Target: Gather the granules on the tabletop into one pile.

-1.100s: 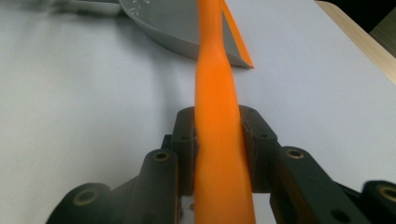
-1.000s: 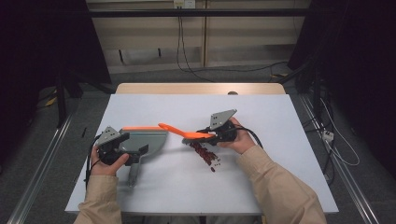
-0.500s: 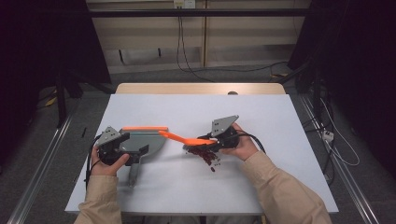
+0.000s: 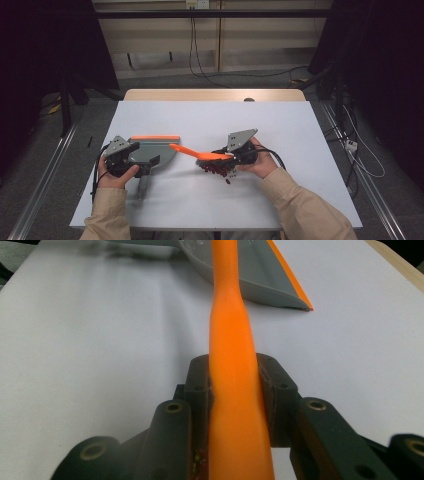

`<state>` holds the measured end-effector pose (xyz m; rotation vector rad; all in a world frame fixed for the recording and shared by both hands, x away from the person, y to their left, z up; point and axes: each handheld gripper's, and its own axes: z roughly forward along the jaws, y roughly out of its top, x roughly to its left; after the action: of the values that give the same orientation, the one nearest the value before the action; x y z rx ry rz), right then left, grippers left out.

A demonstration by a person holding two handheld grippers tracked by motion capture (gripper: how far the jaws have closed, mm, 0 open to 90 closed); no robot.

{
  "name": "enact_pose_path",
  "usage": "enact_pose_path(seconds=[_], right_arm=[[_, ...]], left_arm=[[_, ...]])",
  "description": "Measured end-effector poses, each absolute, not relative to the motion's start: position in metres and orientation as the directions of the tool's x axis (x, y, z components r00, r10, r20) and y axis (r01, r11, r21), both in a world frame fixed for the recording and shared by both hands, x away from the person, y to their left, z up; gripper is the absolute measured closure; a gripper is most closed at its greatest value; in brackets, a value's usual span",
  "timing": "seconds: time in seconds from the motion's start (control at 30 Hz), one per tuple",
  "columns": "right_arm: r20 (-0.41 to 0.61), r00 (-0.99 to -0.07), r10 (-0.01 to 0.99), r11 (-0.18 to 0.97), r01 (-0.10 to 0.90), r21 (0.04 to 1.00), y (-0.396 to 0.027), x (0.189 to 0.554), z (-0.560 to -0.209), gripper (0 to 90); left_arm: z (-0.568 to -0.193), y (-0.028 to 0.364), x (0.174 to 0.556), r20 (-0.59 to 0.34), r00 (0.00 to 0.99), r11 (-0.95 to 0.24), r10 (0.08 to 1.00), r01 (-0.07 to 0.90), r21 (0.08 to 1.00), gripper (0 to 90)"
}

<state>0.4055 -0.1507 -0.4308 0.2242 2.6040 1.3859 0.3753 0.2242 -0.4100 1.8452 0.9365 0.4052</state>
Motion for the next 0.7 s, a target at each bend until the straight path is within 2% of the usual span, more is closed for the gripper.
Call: enact_pose_path(seconds=[0.5, 0.57, 0.7], right_arm=[[-0.045, -0.934, 0.356, 0.476, 0.14, 0.868, -0.15, 0.4077, -0.431, 71.1], [-0.014, -0.925, 0.381, 0.452, 0.173, 0.875, -0.1513, 0.409, -0.4292, 71.1], [0.071, -0.866, 0.495, 0.367, 0.283, 0.886, -0.1516, 0.4063, -0.424, 71.1]], left_arm=[[-0.4096, 0.2244, 0.3755, -0.126, 0.649, -0.217, 0.751, 0.422, 0.88, 4.6], [-0.4095, 0.2247, 0.3755, -0.125, 0.648, -0.215, 0.752, 0.421, 0.881, 4.6], [-0.4092, 0.2248, 0.3756, -0.125, 0.648, -0.214, 0.751, 0.418, 0.883, 4.6]])
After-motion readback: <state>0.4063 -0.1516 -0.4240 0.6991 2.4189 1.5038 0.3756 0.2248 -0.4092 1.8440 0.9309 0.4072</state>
